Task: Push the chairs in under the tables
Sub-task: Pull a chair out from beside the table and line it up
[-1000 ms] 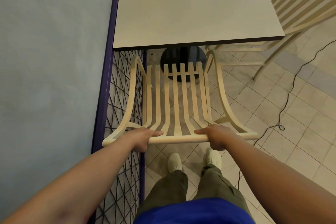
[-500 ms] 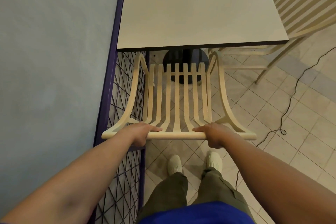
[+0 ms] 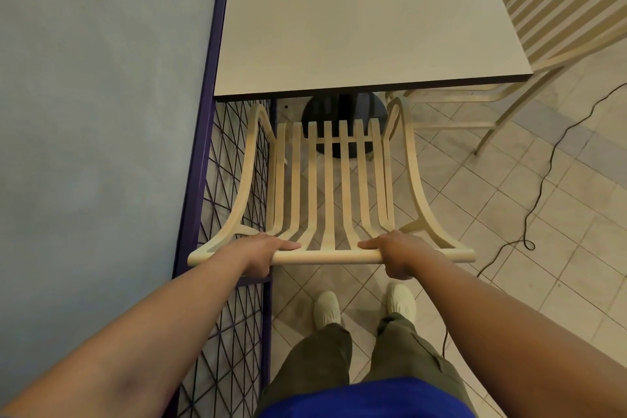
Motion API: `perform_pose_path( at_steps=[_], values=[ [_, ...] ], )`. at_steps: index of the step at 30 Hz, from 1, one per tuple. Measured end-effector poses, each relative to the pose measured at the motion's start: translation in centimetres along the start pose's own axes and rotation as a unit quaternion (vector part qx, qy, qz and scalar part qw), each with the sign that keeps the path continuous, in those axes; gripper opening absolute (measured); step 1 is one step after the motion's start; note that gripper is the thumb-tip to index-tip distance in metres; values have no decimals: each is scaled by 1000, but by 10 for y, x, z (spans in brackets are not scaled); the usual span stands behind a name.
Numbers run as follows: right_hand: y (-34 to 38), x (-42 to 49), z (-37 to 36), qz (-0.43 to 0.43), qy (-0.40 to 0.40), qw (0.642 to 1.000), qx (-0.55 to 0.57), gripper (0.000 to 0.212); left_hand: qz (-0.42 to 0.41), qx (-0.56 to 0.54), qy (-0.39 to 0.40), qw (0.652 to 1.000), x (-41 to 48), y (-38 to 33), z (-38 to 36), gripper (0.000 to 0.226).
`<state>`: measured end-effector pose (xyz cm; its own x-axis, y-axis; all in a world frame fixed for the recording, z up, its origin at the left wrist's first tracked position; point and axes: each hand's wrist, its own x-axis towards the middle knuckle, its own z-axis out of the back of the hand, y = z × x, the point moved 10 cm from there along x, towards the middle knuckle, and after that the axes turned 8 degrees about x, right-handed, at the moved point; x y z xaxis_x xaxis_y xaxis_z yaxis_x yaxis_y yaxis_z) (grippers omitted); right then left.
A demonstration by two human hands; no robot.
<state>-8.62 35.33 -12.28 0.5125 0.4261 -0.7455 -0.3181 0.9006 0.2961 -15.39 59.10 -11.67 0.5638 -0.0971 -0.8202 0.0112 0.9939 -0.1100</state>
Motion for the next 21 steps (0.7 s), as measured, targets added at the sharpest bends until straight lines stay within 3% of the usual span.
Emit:
perform_pose_path(
  at_steps=[21],
  values=[
    [0, -6, -4, -3, 11, 1000, -6, 79, 15, -19, 25, 999, -2, 0, -12, 86]
  ],
)
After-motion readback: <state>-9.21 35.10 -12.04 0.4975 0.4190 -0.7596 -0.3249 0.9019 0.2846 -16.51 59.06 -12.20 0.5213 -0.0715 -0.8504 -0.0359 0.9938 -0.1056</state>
